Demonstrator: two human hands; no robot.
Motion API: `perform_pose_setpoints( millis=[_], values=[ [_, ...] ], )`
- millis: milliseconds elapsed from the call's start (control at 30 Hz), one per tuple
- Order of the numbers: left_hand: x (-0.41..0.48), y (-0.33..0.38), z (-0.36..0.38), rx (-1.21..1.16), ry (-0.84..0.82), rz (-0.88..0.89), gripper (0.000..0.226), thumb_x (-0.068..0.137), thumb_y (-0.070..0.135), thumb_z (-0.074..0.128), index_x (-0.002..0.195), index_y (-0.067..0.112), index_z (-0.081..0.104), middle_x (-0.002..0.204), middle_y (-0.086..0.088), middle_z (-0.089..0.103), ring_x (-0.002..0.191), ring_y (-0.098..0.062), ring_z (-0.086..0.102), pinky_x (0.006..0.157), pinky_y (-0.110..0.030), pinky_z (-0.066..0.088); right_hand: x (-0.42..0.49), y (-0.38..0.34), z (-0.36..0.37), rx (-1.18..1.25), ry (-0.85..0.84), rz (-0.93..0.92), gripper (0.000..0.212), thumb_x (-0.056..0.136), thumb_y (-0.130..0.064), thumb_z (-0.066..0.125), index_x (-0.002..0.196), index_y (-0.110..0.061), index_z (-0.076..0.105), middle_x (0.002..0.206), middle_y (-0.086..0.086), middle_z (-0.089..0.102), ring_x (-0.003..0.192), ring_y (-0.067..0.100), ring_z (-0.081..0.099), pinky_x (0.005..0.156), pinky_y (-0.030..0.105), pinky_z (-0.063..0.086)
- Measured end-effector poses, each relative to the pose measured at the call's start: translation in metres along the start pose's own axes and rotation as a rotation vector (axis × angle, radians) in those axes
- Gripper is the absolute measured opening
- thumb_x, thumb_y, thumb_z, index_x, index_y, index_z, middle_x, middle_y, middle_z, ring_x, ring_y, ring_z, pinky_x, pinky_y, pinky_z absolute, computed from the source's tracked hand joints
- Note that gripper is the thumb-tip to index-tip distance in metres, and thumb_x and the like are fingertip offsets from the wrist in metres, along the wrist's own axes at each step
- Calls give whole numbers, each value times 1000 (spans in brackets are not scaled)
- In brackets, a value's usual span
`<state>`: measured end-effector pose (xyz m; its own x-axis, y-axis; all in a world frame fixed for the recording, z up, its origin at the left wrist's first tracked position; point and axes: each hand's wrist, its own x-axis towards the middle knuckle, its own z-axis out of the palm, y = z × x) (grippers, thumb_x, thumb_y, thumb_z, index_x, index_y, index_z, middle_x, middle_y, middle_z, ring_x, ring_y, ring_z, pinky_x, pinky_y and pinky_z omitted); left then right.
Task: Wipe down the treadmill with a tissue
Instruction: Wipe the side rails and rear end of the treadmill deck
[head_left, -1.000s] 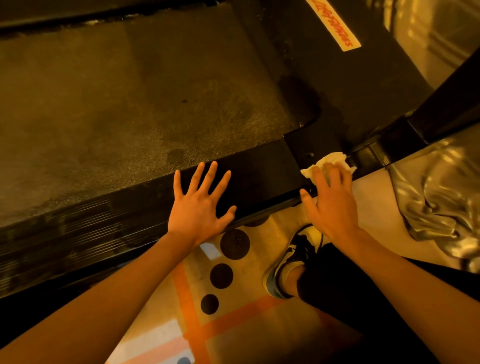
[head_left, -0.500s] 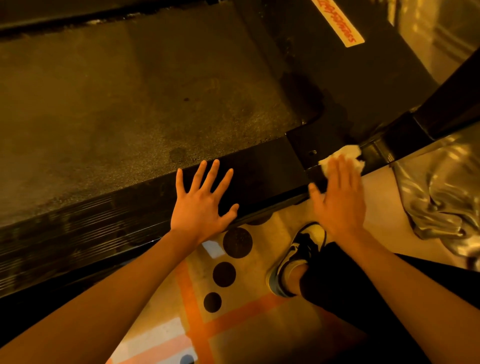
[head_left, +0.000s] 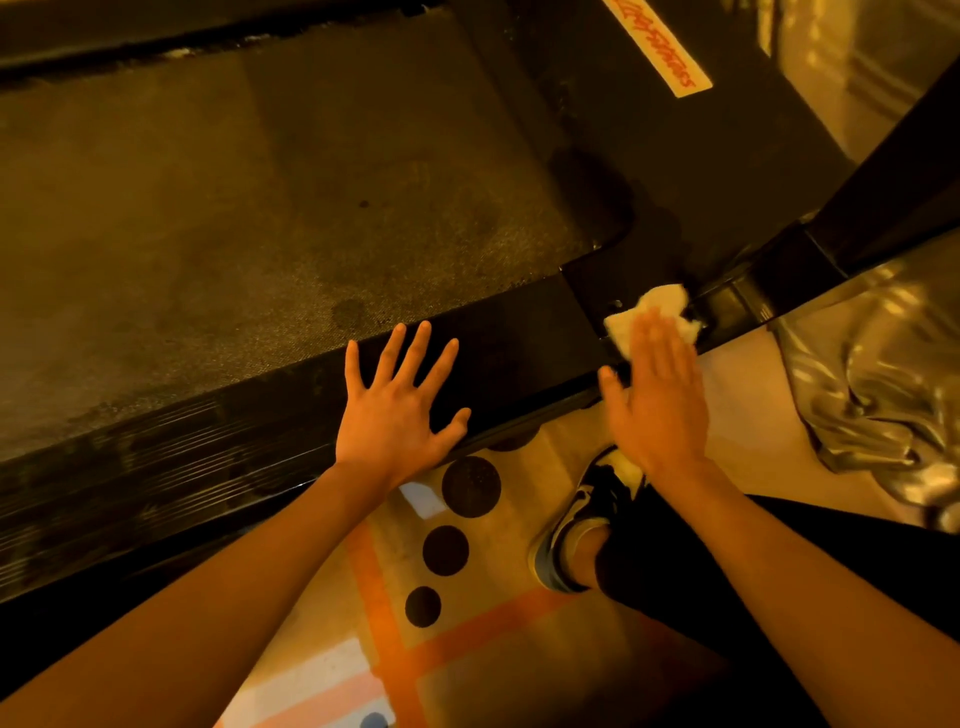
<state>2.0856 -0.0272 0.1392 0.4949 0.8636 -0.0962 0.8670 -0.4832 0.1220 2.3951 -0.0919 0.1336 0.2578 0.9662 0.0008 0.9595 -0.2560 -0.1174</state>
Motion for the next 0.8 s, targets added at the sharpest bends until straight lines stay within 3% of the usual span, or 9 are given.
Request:
perform_pose_setpoints(
  millis=[200, 367, 567, 800],
  values=[
    [0, 0, 1, -8, 3, 1, 81, 96, 76, 12, 166, 36, 5, 174, -3, 1, 160, -29, -7, 122, -69, -4, 39, 45, -19, -168, 77, 163, 78, 105, -59, 7, 165, -9, 12, 173, 13, 8, 161, 25, -1, 128, 54, -1],
    [0, 1, 0, -4, 8, 0, 80, 96, 76, 13, 166, 36, 7, 174, -4, 2, 160, -29, -6, 122, -69, -4, 23, 12, -8, -10, 39, 249, 81, 102, -60, 5, 166, -10, 10, 174, 13, 3, 160, 29, -4, 128, 53, -6],
    [0, 1, 1, -7, 15, 4, 80, 97, 76, 15, 166, 36, 7, 174, -4, 2, 160, -29, -6, 122, -69, -4, -29, -46, 23, 164, 43, 201, 83, 102, -65, 1, 165, -11, -6, 173, 13, -8, 160, 30, -8, 129, 45, -3],
    [0, 0, 1, 1, 16, 2, 80, 97, 75, 14, 165, 36, 7, 174, -4, 4, 160, -29, -5, 123, -68, -4, 5, 6, 15, 158, 108, 310, 85, 103, -61, 7, 163, -3, -6, 172, 18, -9, 160, 30, -9, 130, 49, 1]
  ],
)
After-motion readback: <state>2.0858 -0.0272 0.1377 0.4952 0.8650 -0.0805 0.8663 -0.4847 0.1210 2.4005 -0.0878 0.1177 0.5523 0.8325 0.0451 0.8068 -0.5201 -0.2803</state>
